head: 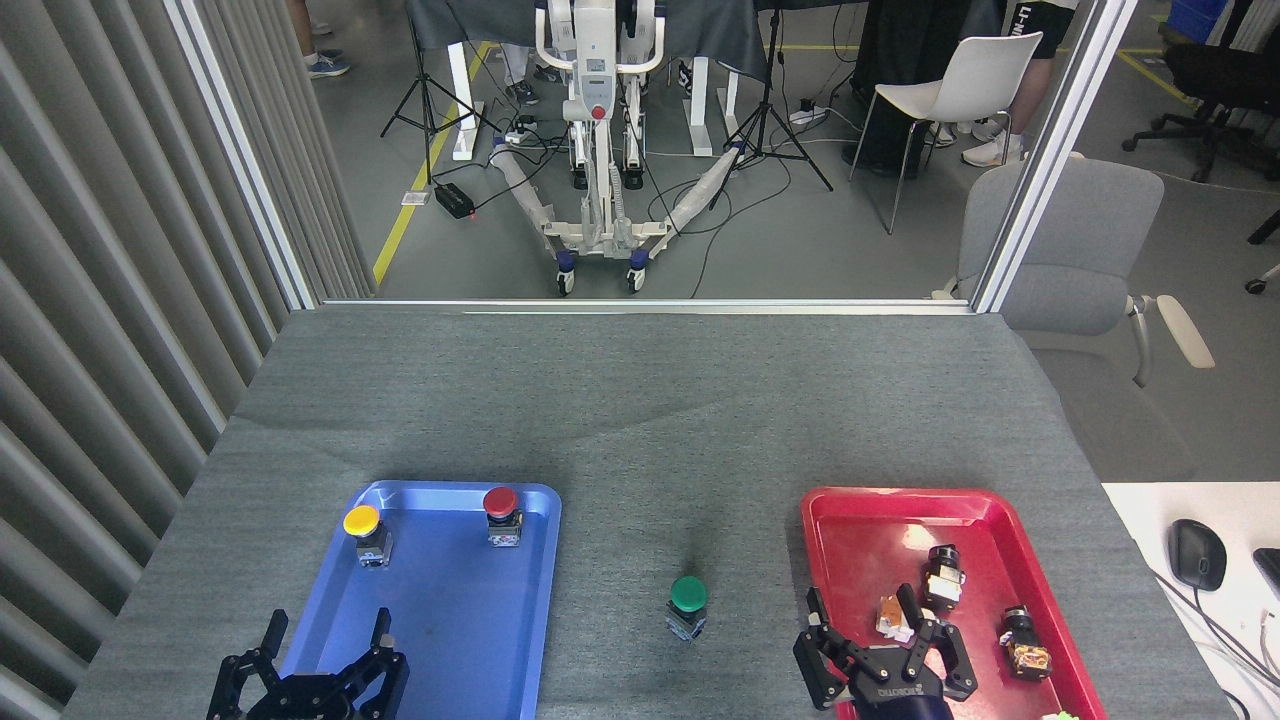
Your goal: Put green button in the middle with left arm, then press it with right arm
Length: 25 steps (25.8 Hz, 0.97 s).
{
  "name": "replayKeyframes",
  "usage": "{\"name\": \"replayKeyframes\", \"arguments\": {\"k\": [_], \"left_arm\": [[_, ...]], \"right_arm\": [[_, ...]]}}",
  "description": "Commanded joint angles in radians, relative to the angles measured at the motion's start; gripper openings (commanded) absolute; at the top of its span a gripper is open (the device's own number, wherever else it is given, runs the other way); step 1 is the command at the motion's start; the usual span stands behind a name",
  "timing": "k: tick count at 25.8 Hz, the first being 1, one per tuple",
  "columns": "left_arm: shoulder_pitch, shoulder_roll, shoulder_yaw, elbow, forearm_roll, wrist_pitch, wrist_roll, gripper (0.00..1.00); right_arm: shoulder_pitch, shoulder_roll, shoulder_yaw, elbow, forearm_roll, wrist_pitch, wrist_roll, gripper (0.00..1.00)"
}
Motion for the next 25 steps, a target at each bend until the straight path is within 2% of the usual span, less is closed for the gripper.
{"name": "replayKeyframes", "arguments": {"k": [1, 20, 25], "left_arm": [[0.000, 0.000, 0.000, 0.000, 0.000, -0.002, 0.000, 0.99], [0.009, 0.003, 0.000, 0.000, 0.002, -0.005, 0.000, 0.99], [0.011, 0.003, 0.000, 0.000, 0.000, -0.054, 0.000, 0.99]], "right_arm": [[0.009, -0.003, -0.084, -0.006, -0.001, 0.000, 0.004, 1.00], [0.009, 0.002, -0.087, -0.009, 0.009, 0.002, 0.001, 1.00], [0.011, 0.002, -0.084, -0.009, 0.009, 0.002, 0.001, 1.00]]}}
